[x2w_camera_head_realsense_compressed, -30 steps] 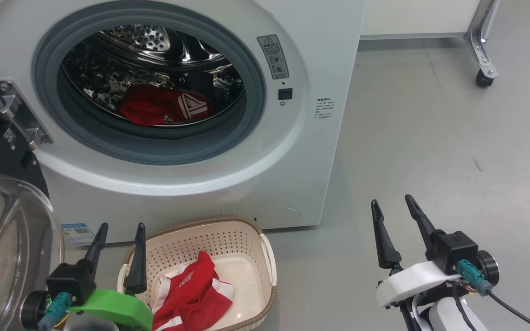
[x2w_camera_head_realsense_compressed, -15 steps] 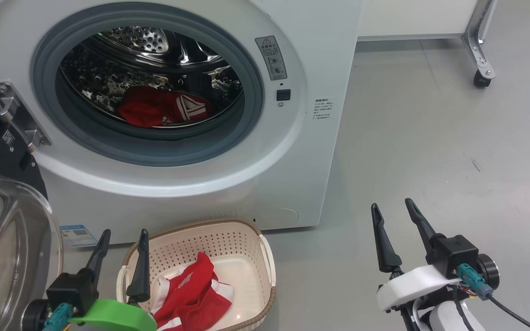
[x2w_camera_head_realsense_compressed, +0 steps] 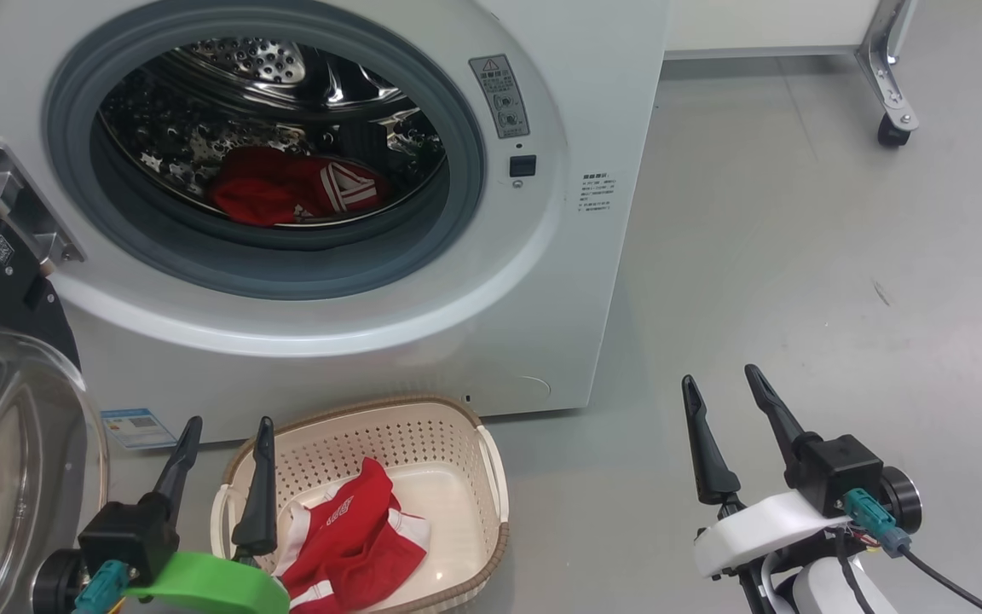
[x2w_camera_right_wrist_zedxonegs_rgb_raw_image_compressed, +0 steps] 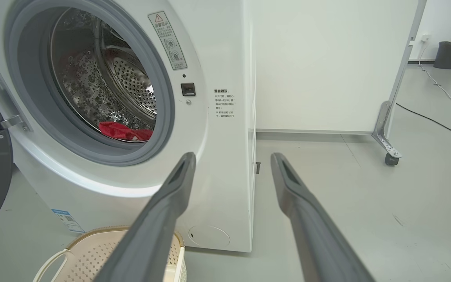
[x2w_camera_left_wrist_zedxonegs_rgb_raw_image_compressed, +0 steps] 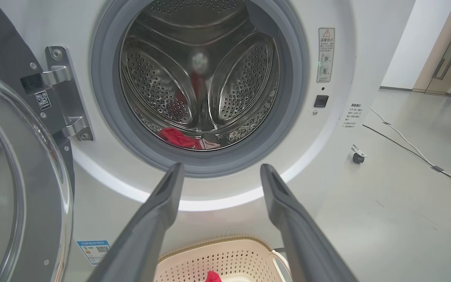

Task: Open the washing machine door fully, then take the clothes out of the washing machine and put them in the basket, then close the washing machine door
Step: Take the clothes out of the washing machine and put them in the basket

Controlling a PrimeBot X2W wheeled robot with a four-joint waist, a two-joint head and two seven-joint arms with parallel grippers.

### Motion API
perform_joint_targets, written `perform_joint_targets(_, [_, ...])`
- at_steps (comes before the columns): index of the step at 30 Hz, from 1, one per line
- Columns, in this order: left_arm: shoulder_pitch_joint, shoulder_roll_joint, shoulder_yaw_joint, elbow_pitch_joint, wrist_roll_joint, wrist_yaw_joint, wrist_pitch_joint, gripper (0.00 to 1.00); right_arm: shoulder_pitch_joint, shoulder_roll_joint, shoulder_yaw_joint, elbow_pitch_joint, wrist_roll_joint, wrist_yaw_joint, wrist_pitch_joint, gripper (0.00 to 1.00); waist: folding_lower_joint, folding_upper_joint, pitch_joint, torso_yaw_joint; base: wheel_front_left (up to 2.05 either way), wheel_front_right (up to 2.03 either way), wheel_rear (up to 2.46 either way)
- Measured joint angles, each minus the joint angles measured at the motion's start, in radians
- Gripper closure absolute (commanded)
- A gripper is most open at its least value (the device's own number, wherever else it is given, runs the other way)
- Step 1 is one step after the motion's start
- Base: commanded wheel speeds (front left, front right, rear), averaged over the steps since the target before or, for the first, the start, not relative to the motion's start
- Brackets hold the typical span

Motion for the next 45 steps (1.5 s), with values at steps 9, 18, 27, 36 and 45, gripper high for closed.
perform_joint_targets(9, [-0.003, 0.008, -0.011, -0.044, 0.007, 0.0, 0.026, 0.0, -0.002, 0.001, 0.007, -0.024, -0.018, 0.0, 0.0, 0.0, 0.0, 0.0, 0.045, -0.01, 0.0, 0.0, 0.0])
perform_joint_targets(18, [-0.081, 0.025, -0.026, -0.06, 0.008, -0.01, 0.082, 0.0, -0.029, 0.001, 0.016, -0.055, -0.028, 0.0, 0.0, 0.0, 0.0, 0.0, 0.128, -0.022, 0.0, 0.0, 0.0])
perform_joint_targets(27, [-0.208, 0.049, -0.026, -0.032, 0.007, -0.026, 0.168, 0.0, -0.09, 0.001, 0.043, -0.095, -0.032, 0.0, 0.0, 0.0, 0.0, 0.0, 0.242, -0.048, 0.0, 0.0, 0.0])
perform_joint_targets(36, [-0.375, 0.078, 0.015, 0.038, -0.002, -0.026, 0.275, 0.0, -0.168, 0.0, 0.087, -0.137, -0.007, -0.001, 0.0, 0.0, 0.0001, 0.0, 0.364, -0.09, 0.0, 0.0, 0.0])
perform_joint_targets(45, [-0.558, 0.125, 0.069, 0.117, -0.023, -0.025, 0.363, 0.0, -0.249, -0.002, 0.125, -0.158, 0.044, -0.012, 0.0, 0.0, 0.0001, 0.0, 0.479, -0.143, 0.0, 0.0, 0.0])
